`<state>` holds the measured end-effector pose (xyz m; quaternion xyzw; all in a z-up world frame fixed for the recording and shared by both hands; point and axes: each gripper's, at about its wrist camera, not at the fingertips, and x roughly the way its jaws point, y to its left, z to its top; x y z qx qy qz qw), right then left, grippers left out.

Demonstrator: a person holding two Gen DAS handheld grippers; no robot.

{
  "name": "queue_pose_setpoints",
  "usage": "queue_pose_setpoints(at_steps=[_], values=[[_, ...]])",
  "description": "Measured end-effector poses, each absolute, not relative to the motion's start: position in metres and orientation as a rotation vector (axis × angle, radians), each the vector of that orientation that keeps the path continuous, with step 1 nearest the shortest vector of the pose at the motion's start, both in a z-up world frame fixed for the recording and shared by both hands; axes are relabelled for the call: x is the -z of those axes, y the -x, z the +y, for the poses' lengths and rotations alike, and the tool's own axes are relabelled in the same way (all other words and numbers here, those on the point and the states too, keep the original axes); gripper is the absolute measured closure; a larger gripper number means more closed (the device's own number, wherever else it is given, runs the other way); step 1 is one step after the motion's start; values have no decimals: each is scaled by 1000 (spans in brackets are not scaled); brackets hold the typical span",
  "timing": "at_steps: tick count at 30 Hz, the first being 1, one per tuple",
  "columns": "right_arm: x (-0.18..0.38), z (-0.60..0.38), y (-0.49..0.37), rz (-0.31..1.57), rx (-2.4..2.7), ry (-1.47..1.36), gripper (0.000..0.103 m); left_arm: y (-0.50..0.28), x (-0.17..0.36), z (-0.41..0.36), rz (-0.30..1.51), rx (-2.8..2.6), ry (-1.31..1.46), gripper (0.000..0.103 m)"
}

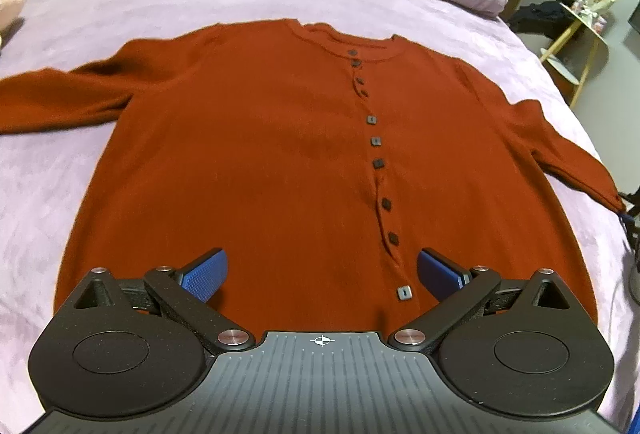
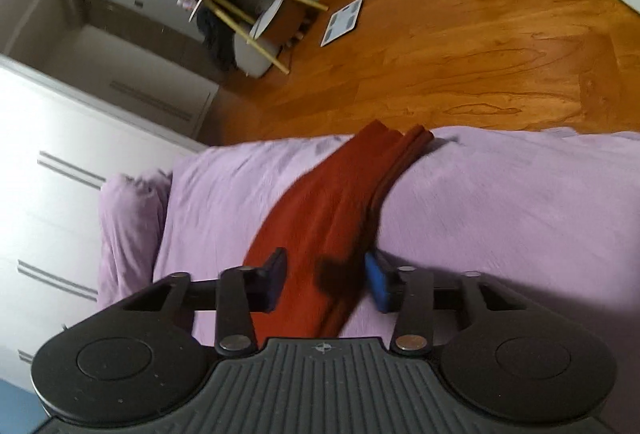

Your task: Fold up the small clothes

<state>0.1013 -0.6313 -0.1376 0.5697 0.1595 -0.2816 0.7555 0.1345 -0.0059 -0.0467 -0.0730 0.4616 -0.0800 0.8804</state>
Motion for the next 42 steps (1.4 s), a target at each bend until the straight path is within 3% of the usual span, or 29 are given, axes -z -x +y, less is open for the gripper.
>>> queue_pose_setpoints(at_steps=[1, 3, 8, 14, 15, 19, 23, 25, 32, 34, 36, 39, 42], values=[[140, -634, -104, 347, 624, -1244, 85, -135, 46, -5, 955, 172, 146, 0], [136, -633, -118, 386, 651, -1206, 93, -138, 44, -1, 945, 178, 136, 0], [72, -585, -159, 398, 624, -752, 95, -149, 34, 14, 900, 216, 217, 0], [-2, -399, -174, 289, 25, -236, 95, -171, 21, 21, 831, 311, 336, 0], [-1, -369, -172, 307, -74, -189, 94, -177, 21, 20, 827, 331, 353, 0], [33, -296, -163, 509, -305, -183, 65, -201, 35, 19, 862, 397, 415, 0], [73, -295, -146, 607, -234, -286, 65, -229, 60, 17, 944, 443, 504, 4], [89, -309, -138, 645, -191, -392, 65, -243, 74, 14, 998, 448, 560, 22], [117, -333, -97, 676, -125, -535, 65, -253, 104, 0, 1150, 440, 624, 30], [122, -337, -92, 672, -126, -553, 65, -254, 110, -3, 1165, 413, 618, 64], [123, -333, -95, 668, -121, -560, 65, -258, 114, -3, 1183, 384, 610, 84], [119, -324, -102, 666, -107, -543, 65, -263, 115, 3, 1194, 377, 647, 93], [117, -324, -99, 666, -102, -522, 65, -261, 99, 9, 1125, 398, 625, 95]])
